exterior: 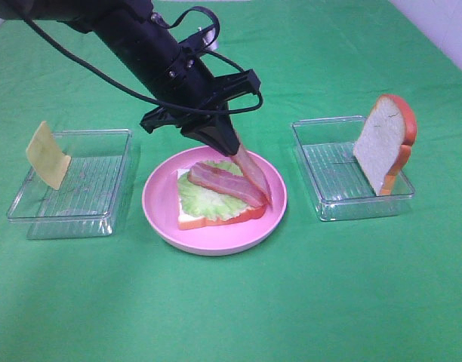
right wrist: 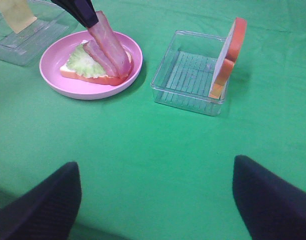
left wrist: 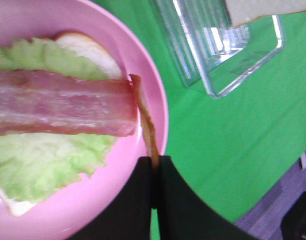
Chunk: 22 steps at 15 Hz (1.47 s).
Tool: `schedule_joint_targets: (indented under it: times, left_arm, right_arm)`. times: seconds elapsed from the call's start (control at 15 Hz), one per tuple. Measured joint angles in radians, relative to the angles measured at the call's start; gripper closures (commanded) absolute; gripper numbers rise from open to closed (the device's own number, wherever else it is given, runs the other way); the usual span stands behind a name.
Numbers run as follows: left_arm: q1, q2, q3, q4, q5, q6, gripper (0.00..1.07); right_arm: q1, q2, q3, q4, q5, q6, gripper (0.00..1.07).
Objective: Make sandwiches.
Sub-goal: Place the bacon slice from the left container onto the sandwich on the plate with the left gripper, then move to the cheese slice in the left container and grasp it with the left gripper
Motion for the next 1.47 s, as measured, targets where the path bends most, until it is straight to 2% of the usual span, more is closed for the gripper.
schedule_joint_targets:
  times: [0.13,0.33,0.73,0.8,0.93,1.0,1.07,1.2,1.4,1.47]
  left_arm:
    - [0.001,0.000,0.000,0.103,0.000,-0.044,1.07]
    - [0.001,0.000,0.000,0.182,-0.002,-0.052,1.07]
    - [0.001,0.000,0.000,0.224,-0.020,-0.052,1.07]
    - [0.001,0.000,0.000,0.225,-0.020,-0.052,1.04]
    - [0.001,0.000,0.000,0.231,-0.020,-0.052,0.84]
    - [0.001,0.000,0.000,0.238,-0.020,-0.052,0.59]
    - [0.001,0.000,0.000,0.240,-0.020,-0.052,0.50]
    - [0.001,0.000,0.000,0.241,-0.020,-0.052,0.45]
    - [0.001,0.000,-0.004,0.272,-0.019,-0.125,0.44]
    - [0.001,-0.004,-0.010,0.301,-0.019,-0.166,0.44]
  right_arm:
    - [0.000,0.000,0.000,0.000,0.000,0.000,0.31]
    - [0.000,0.000,0.000,0.000,0.000,0.000,0.31]
    - [0.000,0.000,0.000,0.000,0.000,0.000,0.31]
    - [0.000,0.000,0.000,0.000,0.000,0.000,0.31]
    - [0.000,0.000,0.000,0.000,0.000,0.000,0.31]
    - [0.000,0.000,0.000,0.000,0.000,0.000,0.31]
    - [0.000,0.000,0.000,0.000,0.000,0.000,0.31]
    - [0.000,0.000,0.000,0.000,0.000,0.000,0.31]
    - [0.000,0.000,0.000,0.000,0.000,0.000,0.31]
    - [0.000,0.000,0.000,0.000,0.000,0.000,0.31]
